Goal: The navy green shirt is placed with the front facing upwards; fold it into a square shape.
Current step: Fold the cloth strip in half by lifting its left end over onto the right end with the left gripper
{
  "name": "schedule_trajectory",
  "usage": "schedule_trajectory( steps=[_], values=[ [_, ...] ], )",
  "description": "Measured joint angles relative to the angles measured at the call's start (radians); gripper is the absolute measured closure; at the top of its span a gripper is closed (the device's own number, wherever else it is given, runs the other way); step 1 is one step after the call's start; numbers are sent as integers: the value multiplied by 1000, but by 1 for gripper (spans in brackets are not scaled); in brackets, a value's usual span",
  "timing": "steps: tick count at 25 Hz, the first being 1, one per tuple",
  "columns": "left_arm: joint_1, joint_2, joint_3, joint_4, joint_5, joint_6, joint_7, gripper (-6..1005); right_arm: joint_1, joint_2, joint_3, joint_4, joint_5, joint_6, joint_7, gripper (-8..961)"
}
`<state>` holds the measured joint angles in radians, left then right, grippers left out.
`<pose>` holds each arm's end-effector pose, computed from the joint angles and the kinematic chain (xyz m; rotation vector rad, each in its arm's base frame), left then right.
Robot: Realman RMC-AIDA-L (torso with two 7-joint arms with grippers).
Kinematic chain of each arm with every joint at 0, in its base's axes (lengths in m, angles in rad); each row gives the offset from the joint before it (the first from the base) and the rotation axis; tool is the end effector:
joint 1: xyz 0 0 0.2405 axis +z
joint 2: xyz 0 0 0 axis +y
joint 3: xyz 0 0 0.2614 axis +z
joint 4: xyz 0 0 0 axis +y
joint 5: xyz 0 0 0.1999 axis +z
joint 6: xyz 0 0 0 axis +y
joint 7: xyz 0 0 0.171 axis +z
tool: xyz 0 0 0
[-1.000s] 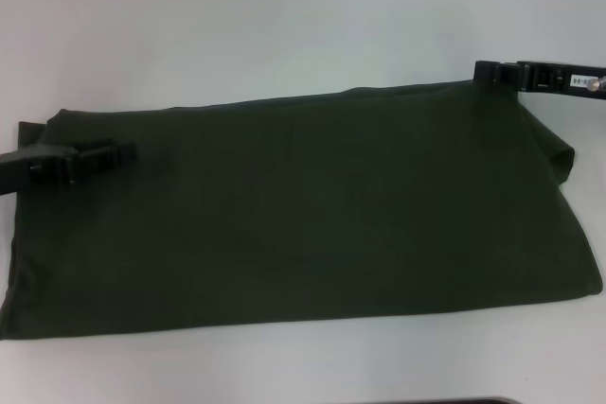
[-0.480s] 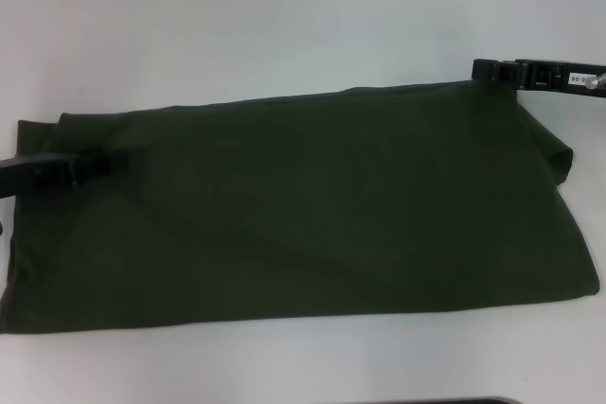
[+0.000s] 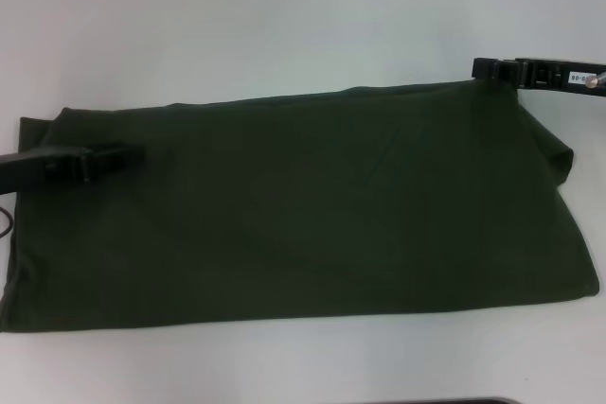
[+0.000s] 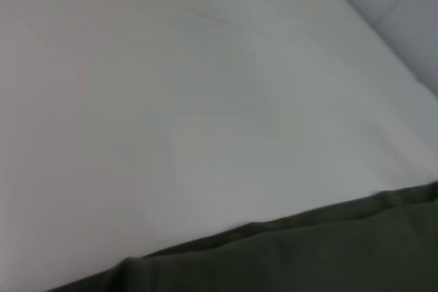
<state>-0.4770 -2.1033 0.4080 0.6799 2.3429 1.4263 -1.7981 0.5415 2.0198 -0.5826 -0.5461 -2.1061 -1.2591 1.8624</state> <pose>-0.3292 0.3174 -0.0209 -2.3452 -1.4014 -0.4953 0.3143 0.3640 -0.0095 -2.2538 1.3958 0.5864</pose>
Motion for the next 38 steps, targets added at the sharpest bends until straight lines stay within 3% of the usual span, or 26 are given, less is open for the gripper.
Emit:
schedule_trajectory(
  steps=[5,13,38],
  values=[
    [-3,7,0,38,-19,113,-1,528,0,0,-2,0,-1,3,0,934],
    [21,30,4,59,-4,174,-3,529,-10,0,-2,0,-2,5,0,934],
    [41,20,7,59,87,141,-4,557,-14,2,-8,0,-5,-7,0,933]
  ],
)
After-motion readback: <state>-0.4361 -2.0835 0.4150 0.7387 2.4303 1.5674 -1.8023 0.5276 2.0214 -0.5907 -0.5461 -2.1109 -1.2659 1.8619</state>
